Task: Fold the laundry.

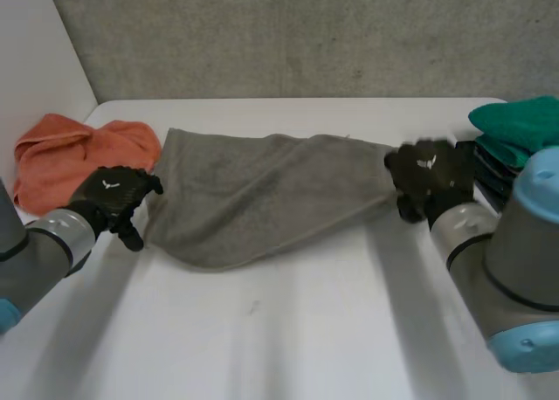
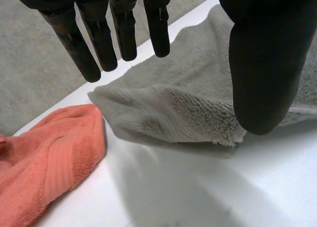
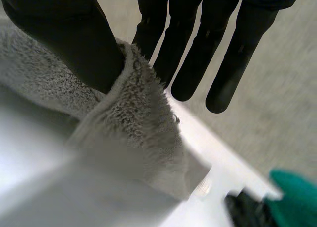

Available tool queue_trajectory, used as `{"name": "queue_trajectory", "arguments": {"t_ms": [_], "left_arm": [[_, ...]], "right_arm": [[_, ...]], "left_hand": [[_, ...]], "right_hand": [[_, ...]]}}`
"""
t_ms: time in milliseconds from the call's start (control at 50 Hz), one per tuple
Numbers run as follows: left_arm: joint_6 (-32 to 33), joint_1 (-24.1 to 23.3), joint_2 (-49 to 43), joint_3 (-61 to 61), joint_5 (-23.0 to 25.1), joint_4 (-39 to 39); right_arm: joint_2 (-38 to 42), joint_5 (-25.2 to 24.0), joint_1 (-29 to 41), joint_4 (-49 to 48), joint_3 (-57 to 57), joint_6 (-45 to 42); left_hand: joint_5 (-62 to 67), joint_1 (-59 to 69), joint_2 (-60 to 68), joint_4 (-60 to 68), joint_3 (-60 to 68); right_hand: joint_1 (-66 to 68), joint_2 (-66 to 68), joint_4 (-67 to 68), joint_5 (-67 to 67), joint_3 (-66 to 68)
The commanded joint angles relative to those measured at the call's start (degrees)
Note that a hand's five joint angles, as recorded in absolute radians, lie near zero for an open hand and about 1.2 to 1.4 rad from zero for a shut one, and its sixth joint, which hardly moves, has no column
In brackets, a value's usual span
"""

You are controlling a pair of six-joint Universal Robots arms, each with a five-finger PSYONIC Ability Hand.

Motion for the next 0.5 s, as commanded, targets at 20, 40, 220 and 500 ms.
{"name": "queue_trajectory", "arguments": {"t_ms": [20, 40, 220, 500], "left_arm": [[-0.2, -4.0, -3.8, 1.6, -2.7, 0.8], [-0.3, -5.0, -4.6, 2.1, -3.1, 0.8], [-0.1, -11.6, -7.8, 4.5, -5.2, 1.5], [0.6, -19.1, -16.0, 12.8, -18.8, 4.9]], "right_arm": [[-8.3, -1.2, 2.2, 5.0, -5.1, 0.7], [-8.9, -1.3, 2.5, 5.8, -5.7, 0.9], [-8.3, 0.3, 4.1, 10.5, -14.1, 0.3], [-7.4, 2.7, 3.5, 14.3, -23.1, 2.3]], "left_hand": [[0.7, -0.7, -0.1, 0.4, -0.1], [0.2, -1.2, -0.6, -0.1, -0.6], [-1.8, -3.2, -2.7, -2.1, -2.6], [-0.5, -1.9, -1.3, -0.8, -1.3]], "right_hand": [[15.2, 13.0, 11.9, 13.1, 12.7], [15.2, 13.0, 11.9, 13.1, 12.7], [15.2, 13.0, 11.9, 13.1, 12.7], [15.2, 13.0, 11.9, 13.1, 12.7]]}}
